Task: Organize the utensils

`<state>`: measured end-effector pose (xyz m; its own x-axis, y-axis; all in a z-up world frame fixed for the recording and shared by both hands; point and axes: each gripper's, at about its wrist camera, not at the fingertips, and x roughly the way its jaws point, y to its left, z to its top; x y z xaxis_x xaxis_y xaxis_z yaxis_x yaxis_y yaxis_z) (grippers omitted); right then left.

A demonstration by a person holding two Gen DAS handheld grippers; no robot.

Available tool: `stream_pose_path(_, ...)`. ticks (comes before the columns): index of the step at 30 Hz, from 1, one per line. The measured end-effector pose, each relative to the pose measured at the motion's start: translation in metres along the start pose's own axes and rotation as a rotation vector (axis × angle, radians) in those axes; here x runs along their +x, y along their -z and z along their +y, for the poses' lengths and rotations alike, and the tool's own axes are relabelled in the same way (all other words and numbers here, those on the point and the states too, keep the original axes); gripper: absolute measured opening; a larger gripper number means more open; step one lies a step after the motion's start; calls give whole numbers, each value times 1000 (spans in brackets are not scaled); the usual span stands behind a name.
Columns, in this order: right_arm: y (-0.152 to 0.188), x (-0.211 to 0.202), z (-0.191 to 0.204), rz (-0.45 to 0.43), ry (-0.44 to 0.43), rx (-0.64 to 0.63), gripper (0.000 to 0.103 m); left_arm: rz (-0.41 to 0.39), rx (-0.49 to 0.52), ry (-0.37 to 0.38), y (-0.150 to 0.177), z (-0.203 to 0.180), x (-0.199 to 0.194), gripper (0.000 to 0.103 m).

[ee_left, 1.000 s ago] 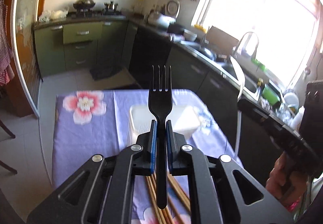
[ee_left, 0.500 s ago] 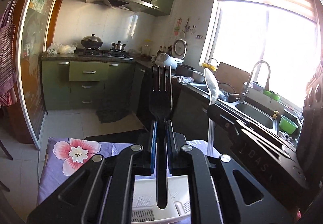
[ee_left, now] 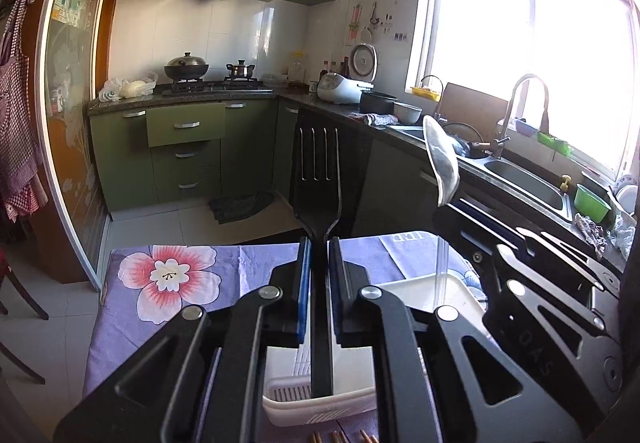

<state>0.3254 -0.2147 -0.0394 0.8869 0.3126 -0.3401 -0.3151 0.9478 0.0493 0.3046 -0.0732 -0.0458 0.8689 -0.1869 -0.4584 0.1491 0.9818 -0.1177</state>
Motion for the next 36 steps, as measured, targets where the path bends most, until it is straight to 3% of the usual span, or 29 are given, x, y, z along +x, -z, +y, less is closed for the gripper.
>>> stream_pose_path(3,15,-5,-3,29,-13,10,9,23,2,-3,3,2,-3,12)
stream_pose_path(5,22,-11,-4,37,-16,9,10,21,10,-9,4,2,-9,22)
stream_pose_path(9,29,-20,-2,52,-21,-2,24,15,15,-19,1,1,-21,28)
stream_pose_path(13,24,-33,-1,57,-36,18,28,15,-20,-9,-8,6,-38,30)
stream_pose_path(15,19,-48,-4,41,-56,45,44,18,-34,-9,-11,8,-51,33)
stream_pose_path(17,15,-70,-8,16,-80,68,62,39,-44,-15,-10,8,-64,50)
stream_pose_path(20,19,-108,-12,-2,-105,63,87,150,-47,-36,6,7,-73,58)
stream_pose_path(21,23,-119,-12,7,-108,45,97,208,-48,-42,15,8,-71,58)
stream_pose_path(24,48,-144,-12,68,-102,-11,99,416,-68,-37,49,14,-52,57)
stream_pose_path(26,69,-154,-20,124,-102,6,99,555,-77,-32,75,18,-35,30)
stream_pose_path(28,89,-161,-34,157,-117,63,99,668,-84,-41,100,19,-16,19)
stream_pose_path(29,98,-163,-42,170,-113,96,99,711,-88,-48,110,20,-8,19)
stream_pose_path(33,127,-167,-69,220,-104,186,99,797,-126,-36,134,25,10,19)
stream_pose_path(36,136,-164,-83,243,-100,222,99,797,-119,-40,135,20,11,19)
